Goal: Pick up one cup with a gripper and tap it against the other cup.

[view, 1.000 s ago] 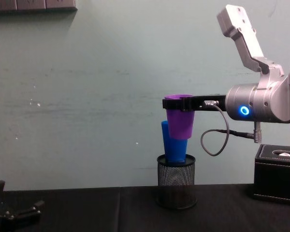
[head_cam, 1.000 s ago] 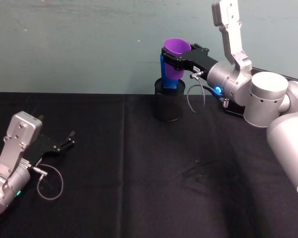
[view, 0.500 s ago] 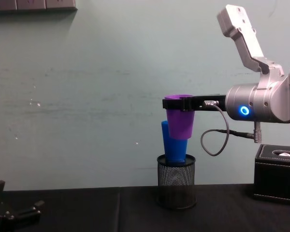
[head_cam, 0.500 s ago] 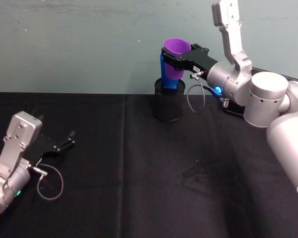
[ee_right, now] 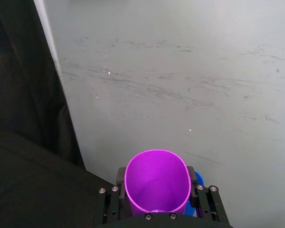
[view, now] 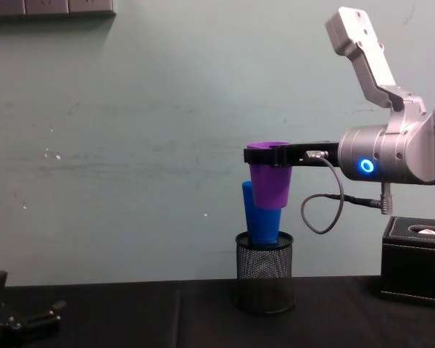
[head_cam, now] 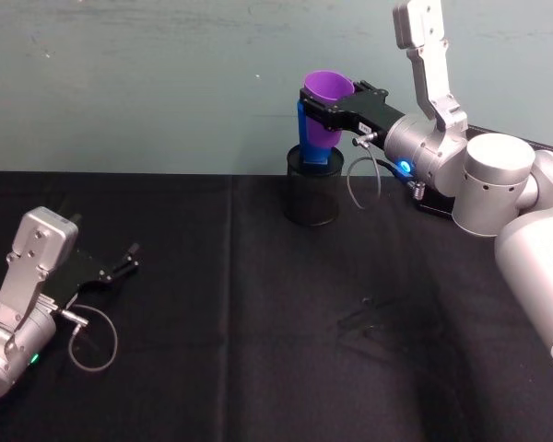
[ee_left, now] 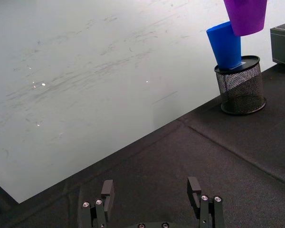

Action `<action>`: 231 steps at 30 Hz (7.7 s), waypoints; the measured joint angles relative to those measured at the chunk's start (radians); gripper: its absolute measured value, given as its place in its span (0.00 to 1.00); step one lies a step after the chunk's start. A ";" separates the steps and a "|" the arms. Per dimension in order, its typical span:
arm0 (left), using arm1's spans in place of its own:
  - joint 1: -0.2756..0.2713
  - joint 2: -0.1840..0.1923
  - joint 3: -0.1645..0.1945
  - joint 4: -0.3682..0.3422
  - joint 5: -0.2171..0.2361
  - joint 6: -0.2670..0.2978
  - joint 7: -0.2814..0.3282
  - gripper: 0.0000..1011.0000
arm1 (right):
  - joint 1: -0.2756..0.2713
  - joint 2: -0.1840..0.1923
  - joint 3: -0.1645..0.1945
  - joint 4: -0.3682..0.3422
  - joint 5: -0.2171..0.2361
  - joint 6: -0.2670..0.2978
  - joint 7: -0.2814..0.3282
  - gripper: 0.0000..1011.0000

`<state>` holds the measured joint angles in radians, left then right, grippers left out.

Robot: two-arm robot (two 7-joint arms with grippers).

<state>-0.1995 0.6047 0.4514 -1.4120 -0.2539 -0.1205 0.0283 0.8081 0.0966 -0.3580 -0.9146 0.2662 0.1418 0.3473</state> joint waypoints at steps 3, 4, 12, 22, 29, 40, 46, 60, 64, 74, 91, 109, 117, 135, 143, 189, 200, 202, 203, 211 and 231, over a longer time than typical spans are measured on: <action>0.000 0.000 0.000 0.000 0.000 0.000 0.000 1.00 | 0.000 0.000 0.000 0.000 0.000 0.000 0.000 0.72; 0.000 0.000 0.000 0.000 0.000 0.000 0.000 1.00 | 0.000 0.000 0.000 0.000 0.000 0.000 0.000 0.72; 0.000 0.000 0.000 0.000 0.000 0.000 0.000 1.00 | 0.000 0.000 0.000 0.000 0.000 0.000 0.000 0.72; 0.000 0.000 0.000 0.000 0.000 0.000 0.000 1.00 | 0.000 0.000 0.000 0.000 0.000 0.000 0.000 0.72; 0.000 0.000 0.000 0.000 0.000 0.000 0.000 1.00 | 0.000 0.000 0.000 0.000 0.000 0.000 0.000 0.72; 0.000 0.000 0.000 0.000 0.000 0.000 0.000 1.00 | 0.000 0.000 0.000 0.000 0.000 0.000 0.000 0.72; 0.000 0.000 0.000 0.000 0.000 0.000 0.000 1.00 | 0.000 0.000 0.000 0.000 0.000 0.000 0.000 0.72; 0.000 0.000 0.000 0.000 0.000 0.000 0.000 1.00 | -0.026 0.012 0.003 -0.038 0.001 0.009 0.008 0.72; 0.000 0.000 0.000 0.000 0.000 0.000 0.000 1.00 | -0.051 0.026 0.010 -0.079 0.016 0.032 0.020 0.72; 0.000 0.000 0.000 0.000 0.000 0.000 0.000 1.00 | -0.107 0.073 0.020 -0.187 0.069 0.089 0.055 0.72; 0.000 0.000 0.000 0.000 0.000 0.000 0.000 1.00 | -0.180 0.178 -0.010 -0.366 0.127 0.145 0.128 0.72; 0.000 0.000 0.000 0.000 0.000 0.000 0.000 1.00 | -0.235 0.267 -0.031 -0.500 0.182 0.191 0.150 0.72; 0.000 0.000 0.000 0.000 0.000 0.000 0.000 1.00 | -0.265 0.304 -0.035 -0.548 0.217 0.208 0.159 0.72; 0.000 0.000 0.000 0.000 0.000 0.000 0.000 1.00 | -0.313 0.382 -0.052 -0.635 0.279 0.229 0.181 0.72; 0.000 0.000 0.000 0.000 0.000 0.000 0.000 1.00 | -0.316 0.405 -0.071 -0.645 0.301 0.232 0.189 0.72; 0.000 0.000 0.000 0.000 0.000 0.000 0.000 1.00 | -0.313 0.420 -0.084 -0.649 0.306 0.224 0.185 0.72; 0.000 0.000 0.000 0.000 0.000 0.000 0.000 1.00 | -0.313 0.420 -0.084 -0.649 0.306 0.224 0.185 0.72; 0.000 0.000 0.000 0.000 0.000 0.000 0.000 1.00 | -0.313 0.420 -0.084 -0.649 0.306 0.224 0.185 0.72; 0.000 0.000 0.000 0.000 0.000 0.000 0.000 1.00 | -0.313 0.420 -0.084 -0.649 0.306 0.224 0.185 0.72; 0.000 0.000 0.000 0.000 0.000 0.000 0.000 1.00 | -0.313 0.420 -0.084 -0.649 0.306 0.224 0.185 0.72; 0.000 0.000 0.000 0.000 0.000 0.000 0.000 1.00 | -0.313 0.420 -0.084 -0.649 0.306 0.224 0.185 0.72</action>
<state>-0.1995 0.6047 0.4514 -1.4120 -0.2539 -0.1205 0.0283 0.4950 0.5163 -0.4416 -1.5639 0.5722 0.3655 0.5320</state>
